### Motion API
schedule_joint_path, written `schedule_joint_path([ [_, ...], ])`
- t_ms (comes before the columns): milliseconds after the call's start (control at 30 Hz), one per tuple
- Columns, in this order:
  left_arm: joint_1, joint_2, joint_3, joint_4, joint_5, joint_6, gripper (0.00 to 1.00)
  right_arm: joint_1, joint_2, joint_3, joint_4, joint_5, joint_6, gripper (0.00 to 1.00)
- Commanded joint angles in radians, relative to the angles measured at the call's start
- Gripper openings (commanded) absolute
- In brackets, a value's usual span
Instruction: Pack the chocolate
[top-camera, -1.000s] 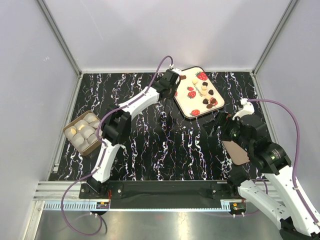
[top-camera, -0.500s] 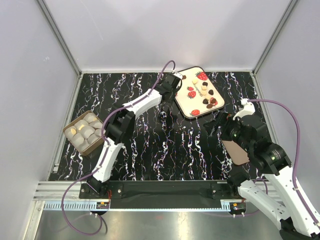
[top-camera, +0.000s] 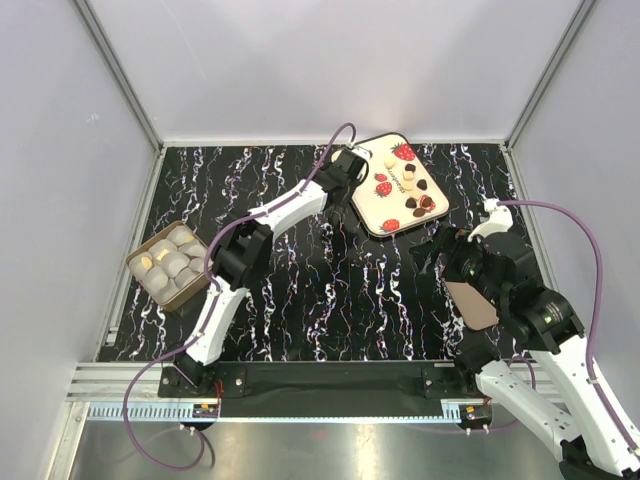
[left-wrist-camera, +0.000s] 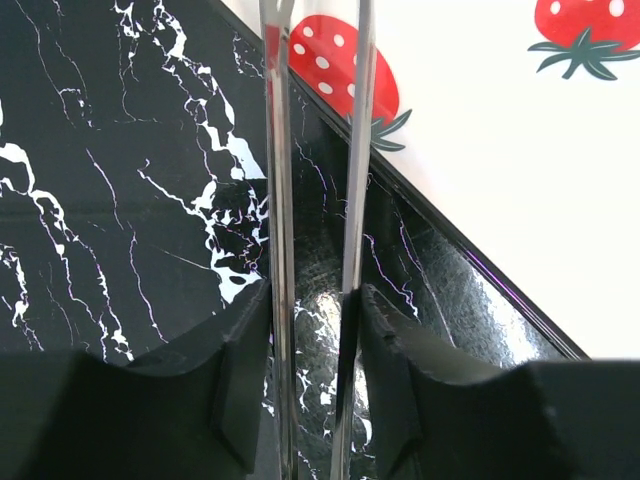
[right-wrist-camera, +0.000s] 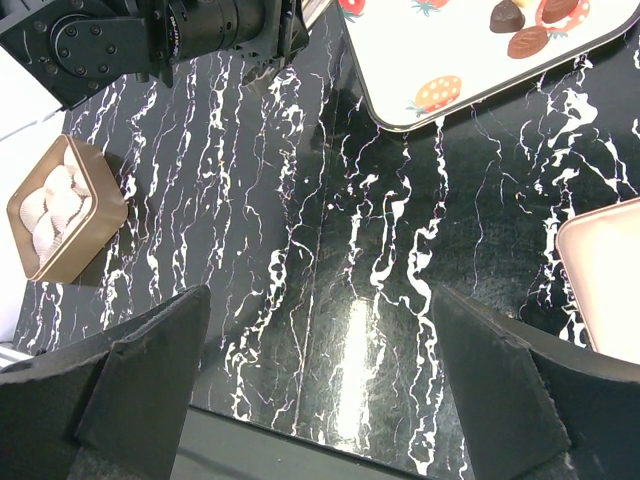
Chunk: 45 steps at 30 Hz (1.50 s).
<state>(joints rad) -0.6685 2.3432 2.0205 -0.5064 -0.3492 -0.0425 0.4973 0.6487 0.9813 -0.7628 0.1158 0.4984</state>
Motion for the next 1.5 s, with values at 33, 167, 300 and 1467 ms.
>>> schedule_joint_path([
  [33,-0.005,0.007,0.043,0.025,-0.024,0.000,0.39,0.007,-0.012,0.002,0.031,0.030,-0.021,1.00],
  [167,-0.014,0.002,0.044,0.005,-0.030,0.004,0.39,0.007,-0.020,0.002,0.033,0.033,-0.021,1.00],
  [300,-0.026,-0.007,0.040,-0.009,-0.039,0.004,0.38,0.007,-0.027,0.002,0.031,0.038,-0.020,1.00],
  [1467,-0.063,-0.291,-0.063,-0.205,-0.093,-0.163,0.33,0.007,-0.113,-0.033,0.020,0.013,0.000,1.00],
])
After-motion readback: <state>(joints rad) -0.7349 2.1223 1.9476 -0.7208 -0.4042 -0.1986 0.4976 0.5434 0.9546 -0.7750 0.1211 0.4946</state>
